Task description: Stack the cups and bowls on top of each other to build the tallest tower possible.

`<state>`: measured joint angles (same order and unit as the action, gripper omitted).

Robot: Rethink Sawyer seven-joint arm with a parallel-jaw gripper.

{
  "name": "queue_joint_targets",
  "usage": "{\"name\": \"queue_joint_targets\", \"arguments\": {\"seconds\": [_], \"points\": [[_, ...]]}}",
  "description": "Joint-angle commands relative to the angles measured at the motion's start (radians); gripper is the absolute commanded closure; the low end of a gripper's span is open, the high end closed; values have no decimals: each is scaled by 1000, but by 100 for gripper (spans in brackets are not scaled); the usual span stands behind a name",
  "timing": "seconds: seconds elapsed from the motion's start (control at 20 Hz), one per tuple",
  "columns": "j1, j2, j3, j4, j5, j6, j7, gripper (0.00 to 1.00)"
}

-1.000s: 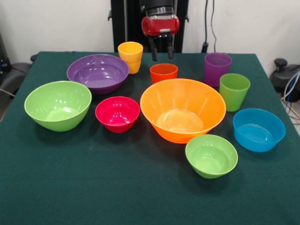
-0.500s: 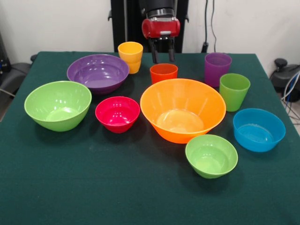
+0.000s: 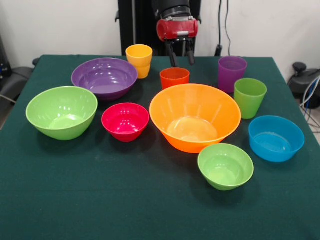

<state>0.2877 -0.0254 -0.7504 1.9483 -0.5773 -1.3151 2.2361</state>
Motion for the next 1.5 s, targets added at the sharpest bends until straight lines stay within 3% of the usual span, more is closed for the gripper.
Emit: {"name": "queue_joint_targets", "arguments": {"seconds": [0.05, 0.4, 0.95, 1.15, 1.5], "points": [[27, 66, 74, -52, 80, -2, -155, 0], [48, 156, 71, -85, 167, 17, -176, 0], [75, 215, 35, -98, 222, -12, -150, 0], [80, 218, 28, -101, 216, -11, -135, 0], [117, 247, 30, -141, 170, 76, -106, 0]]}}
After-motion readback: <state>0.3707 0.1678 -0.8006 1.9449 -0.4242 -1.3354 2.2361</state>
